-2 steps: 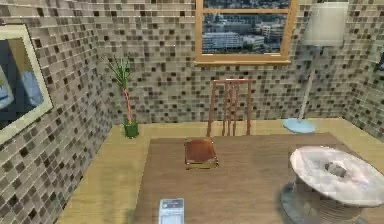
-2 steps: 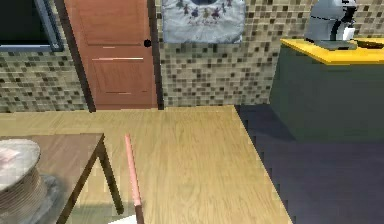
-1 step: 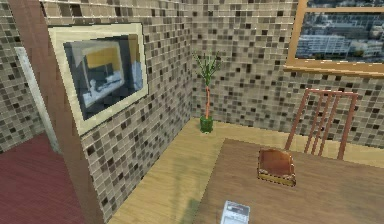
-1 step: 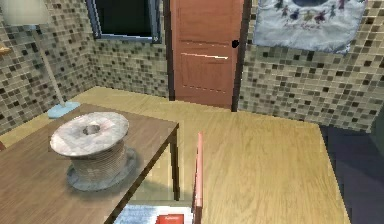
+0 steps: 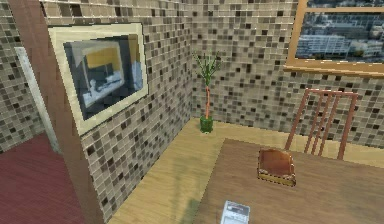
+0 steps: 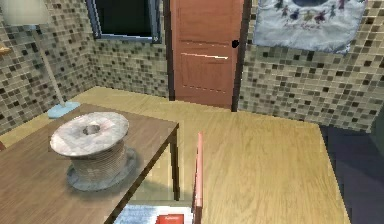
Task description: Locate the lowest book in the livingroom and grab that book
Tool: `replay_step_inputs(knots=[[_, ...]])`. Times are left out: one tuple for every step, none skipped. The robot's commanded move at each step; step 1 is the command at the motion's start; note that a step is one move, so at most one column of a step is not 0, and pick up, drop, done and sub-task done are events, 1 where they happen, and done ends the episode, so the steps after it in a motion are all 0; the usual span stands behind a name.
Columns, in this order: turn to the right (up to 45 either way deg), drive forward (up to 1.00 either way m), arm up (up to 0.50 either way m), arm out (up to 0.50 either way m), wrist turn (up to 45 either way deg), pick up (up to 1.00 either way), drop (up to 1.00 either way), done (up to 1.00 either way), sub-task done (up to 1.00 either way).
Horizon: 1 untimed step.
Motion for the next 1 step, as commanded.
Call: replay_step_inputs(knots=[[0.0,0.00,0.10,0.00,0.0,0.00,0.00,0.00,0.00]])
